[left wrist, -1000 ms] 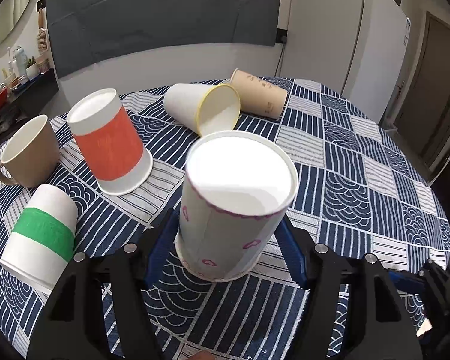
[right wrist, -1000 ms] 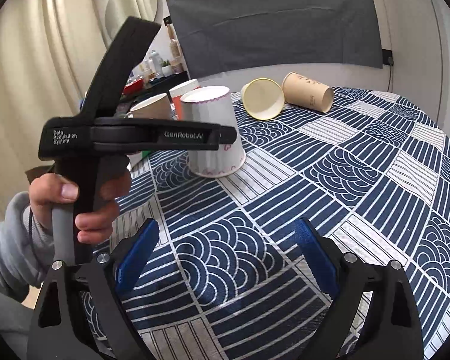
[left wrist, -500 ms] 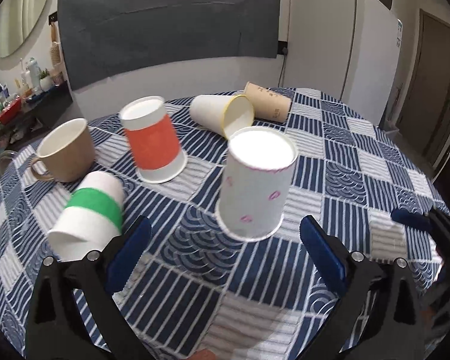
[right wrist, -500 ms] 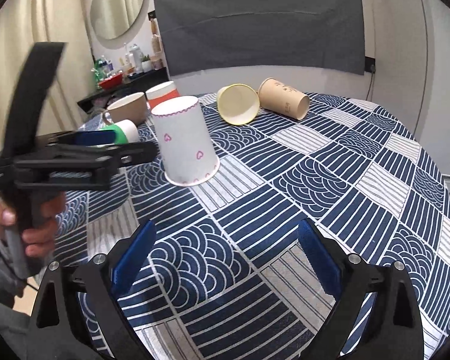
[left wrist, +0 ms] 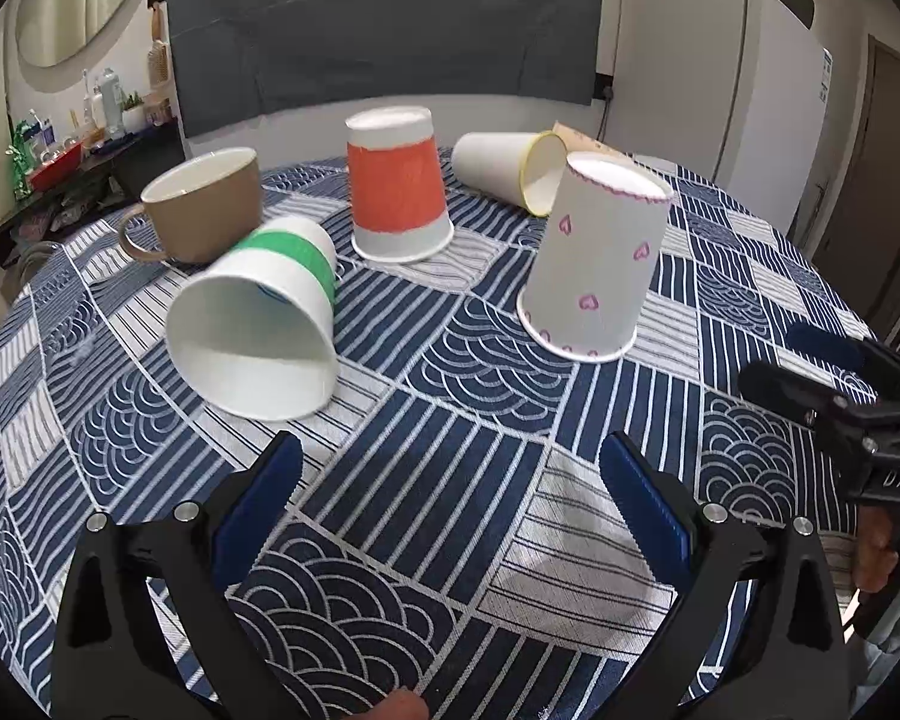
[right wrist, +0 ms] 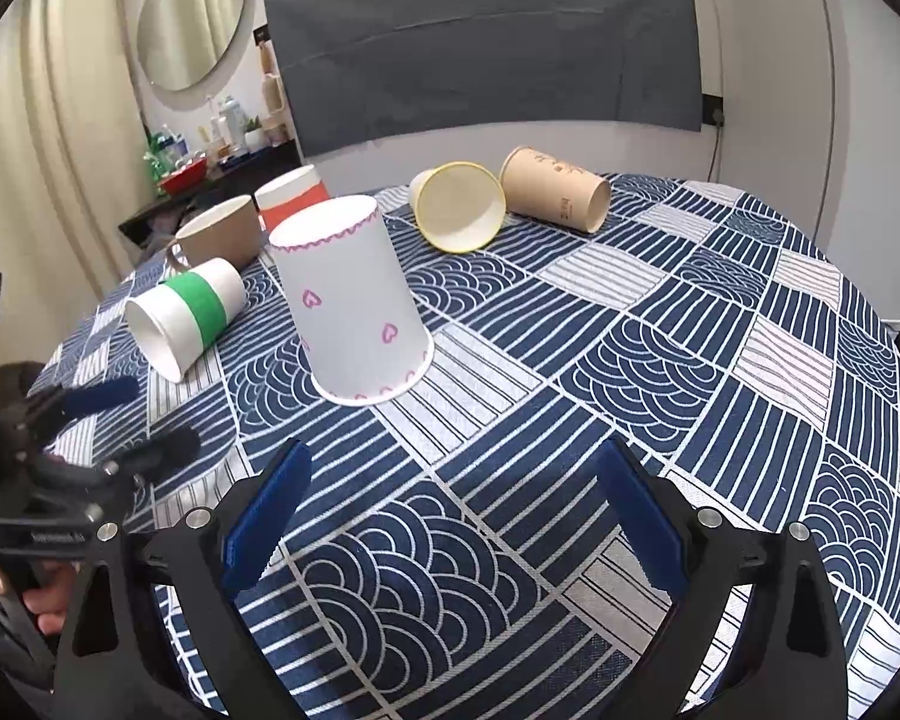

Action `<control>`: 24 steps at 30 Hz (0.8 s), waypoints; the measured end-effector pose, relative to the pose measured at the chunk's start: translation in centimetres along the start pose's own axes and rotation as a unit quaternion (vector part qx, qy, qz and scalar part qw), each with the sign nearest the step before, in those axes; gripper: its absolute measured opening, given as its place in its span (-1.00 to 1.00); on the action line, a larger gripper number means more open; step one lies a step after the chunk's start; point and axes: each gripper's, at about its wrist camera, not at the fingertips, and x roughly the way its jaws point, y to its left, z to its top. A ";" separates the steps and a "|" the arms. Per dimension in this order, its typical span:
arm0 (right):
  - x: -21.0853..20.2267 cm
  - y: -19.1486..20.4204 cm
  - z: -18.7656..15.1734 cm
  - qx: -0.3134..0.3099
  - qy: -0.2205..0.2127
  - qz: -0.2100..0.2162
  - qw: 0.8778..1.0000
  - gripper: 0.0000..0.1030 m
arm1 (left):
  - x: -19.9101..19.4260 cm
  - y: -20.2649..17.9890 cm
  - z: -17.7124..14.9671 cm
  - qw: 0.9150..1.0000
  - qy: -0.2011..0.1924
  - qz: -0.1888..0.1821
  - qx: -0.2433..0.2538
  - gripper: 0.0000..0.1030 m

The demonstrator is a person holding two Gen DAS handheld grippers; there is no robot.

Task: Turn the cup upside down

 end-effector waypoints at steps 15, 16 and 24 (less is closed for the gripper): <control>-0.8 0.9 -0.9 -0.024 -0.022 -0.026 0.999 0.78 | -1.5 0.5 -0.2 0.999 -0.040 -0.002 -0.012 0.89; -0.8 0.9 -0.9 -0.023 -0.023 -0.025 0.999 0.78 | -1.5 0.4 -0.2 0.999 -0.042 -0.002 -0.010 0.89; -1.1 0.8 -1.0 -0.018 -0.028 -0.026 0.999 0.78 | -1.9 0.2 -0.3 0.999 -0.053 0.006 -0.005 0.89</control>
